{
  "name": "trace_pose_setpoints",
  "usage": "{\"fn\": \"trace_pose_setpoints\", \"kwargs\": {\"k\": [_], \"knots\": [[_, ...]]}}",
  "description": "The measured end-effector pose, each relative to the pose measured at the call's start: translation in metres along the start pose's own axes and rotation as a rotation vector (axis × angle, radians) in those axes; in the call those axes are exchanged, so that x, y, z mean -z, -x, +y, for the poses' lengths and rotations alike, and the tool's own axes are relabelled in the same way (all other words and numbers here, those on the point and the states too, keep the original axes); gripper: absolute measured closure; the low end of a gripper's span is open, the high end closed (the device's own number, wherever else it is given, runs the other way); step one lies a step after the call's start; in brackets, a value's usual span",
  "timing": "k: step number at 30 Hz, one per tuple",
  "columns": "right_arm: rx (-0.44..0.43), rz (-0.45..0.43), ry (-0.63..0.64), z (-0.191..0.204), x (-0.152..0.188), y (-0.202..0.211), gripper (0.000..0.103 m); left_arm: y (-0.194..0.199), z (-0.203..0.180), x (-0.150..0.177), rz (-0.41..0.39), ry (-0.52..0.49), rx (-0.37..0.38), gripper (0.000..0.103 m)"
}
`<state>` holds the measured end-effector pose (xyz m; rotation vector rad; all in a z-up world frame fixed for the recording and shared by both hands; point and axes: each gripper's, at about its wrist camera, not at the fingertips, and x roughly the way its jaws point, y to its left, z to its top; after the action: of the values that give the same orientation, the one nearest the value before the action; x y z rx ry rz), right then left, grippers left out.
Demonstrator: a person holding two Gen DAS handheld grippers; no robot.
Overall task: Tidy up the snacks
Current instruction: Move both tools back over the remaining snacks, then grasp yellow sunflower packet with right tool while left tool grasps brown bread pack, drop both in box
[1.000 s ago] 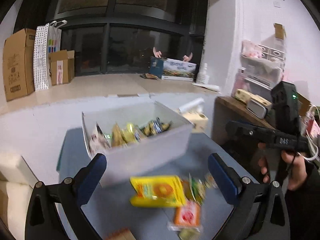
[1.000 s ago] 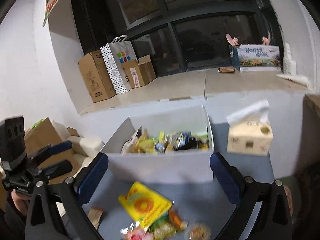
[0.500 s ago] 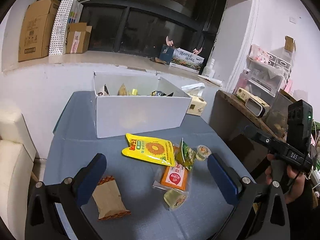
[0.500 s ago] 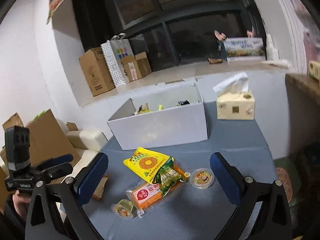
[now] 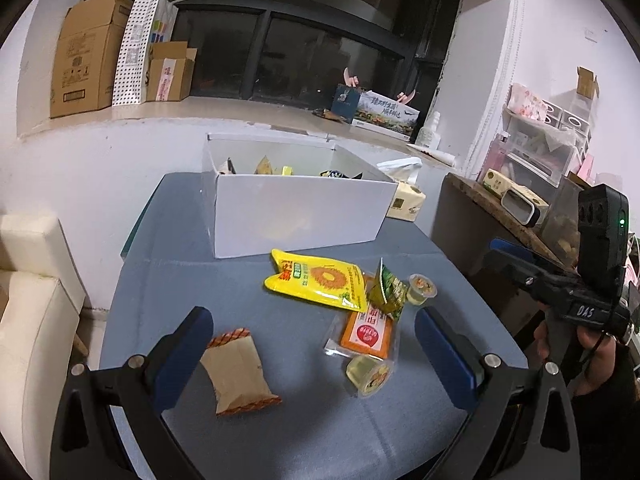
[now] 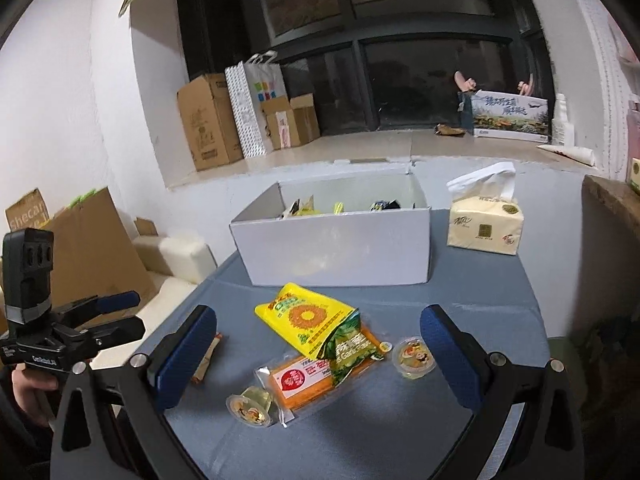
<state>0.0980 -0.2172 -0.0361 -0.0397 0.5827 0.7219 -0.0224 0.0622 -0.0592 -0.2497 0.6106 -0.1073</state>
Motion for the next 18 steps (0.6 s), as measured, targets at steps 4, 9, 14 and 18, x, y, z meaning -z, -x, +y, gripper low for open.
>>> {"fn": "trace_pose_setpoints", "kwargs": {"k": [4,9,14,18], "knots": [[-0.013,0.051,0.062,0.01,0.001,-0.018,0.0,0.004,0.001,0.002,-0.008,0.003,0.001,0.0],[-0.033,0.158,0.169,0.024,-0.003,-0.061,0.0,0.006,0.003,0.004,-0.009,0.004,-0.006,0.0],[-0.105,0.305,0.329,0.037,-0.006,-0.122,0.0,0.008,0.011,0.006,-0.007,0.013,-0.008,0.0],[-0.13,0.489,0.465,0.041,-0.015,-0.18,0.0,0.01,0.017,0.009,-0.003,0.026,-0.02,0.0]]}}
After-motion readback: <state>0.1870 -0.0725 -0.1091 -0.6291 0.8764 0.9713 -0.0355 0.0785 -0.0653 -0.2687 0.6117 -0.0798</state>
